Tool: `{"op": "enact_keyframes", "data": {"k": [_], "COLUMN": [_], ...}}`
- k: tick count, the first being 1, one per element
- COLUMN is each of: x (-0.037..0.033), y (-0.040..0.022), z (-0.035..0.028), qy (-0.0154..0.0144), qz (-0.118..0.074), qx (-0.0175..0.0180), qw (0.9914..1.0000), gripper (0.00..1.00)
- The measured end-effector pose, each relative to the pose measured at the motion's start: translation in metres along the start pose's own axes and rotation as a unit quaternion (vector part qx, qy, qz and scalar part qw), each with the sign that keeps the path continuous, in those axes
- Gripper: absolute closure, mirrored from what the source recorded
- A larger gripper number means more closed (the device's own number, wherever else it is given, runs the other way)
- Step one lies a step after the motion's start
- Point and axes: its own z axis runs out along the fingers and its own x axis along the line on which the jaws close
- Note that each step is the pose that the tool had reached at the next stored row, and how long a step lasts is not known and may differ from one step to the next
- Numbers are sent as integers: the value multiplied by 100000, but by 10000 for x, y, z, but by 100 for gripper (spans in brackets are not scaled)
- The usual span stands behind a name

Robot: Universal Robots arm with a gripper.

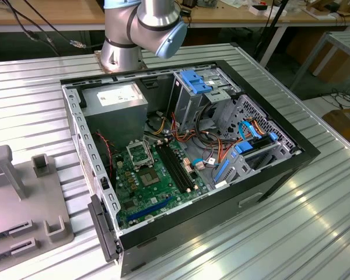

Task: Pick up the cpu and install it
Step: 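Pick up the cpu and move it towards the insertion slot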

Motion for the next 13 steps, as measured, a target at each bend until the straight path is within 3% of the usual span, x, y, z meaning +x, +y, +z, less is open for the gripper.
{"op": "enact_keyframes", "data": {"k": [13], "x": [-1], "y": [-3], "z": [35], "qy": [39], "qz": [-528], "qx": [10], "qw": [99999], "gripper": [49]}}
